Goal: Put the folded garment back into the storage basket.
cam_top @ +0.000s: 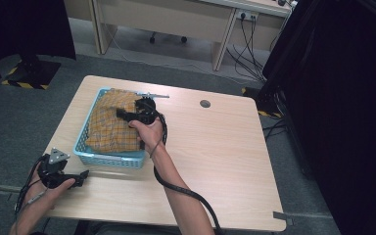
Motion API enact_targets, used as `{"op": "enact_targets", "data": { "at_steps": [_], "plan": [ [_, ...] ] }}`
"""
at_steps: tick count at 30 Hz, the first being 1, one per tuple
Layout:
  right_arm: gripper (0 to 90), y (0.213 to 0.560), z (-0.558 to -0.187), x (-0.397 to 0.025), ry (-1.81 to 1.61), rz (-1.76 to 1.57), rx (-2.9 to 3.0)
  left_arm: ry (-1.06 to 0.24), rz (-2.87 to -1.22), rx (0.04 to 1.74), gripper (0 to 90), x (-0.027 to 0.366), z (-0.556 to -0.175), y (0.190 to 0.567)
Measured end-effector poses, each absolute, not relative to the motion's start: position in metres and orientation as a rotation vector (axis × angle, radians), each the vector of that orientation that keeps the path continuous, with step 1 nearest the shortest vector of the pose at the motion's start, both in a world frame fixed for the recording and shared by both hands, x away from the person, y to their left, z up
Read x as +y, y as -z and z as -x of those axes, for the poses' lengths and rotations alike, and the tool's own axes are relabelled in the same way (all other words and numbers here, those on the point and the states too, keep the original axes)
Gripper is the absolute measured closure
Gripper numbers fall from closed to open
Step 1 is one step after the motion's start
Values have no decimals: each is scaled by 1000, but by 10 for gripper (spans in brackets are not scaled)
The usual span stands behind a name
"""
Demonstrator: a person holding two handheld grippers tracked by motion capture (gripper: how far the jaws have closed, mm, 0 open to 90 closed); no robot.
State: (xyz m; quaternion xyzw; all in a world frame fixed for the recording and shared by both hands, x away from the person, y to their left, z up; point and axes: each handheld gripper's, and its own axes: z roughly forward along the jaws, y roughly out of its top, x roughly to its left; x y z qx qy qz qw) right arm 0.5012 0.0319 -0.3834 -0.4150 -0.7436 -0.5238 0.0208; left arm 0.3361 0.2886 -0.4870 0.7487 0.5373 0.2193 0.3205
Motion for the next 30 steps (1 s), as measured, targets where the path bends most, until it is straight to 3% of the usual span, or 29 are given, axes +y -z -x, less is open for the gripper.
{"op": "enact_targets", "data": {
  "at_steps": [13,24,30],
  "plan": [
    [673,395,-502,34,1566,1286,-2308,-575,-1968,1410,0,289,-336,487],
    [560,396,-504,31,1501,1309,-2321,-576,-1968,1410,0,289,-336,487],
    [546,392,-504,29,1489,1299,-2340,-575,-1968,1410,0,289,-336,487]
  ]
}}
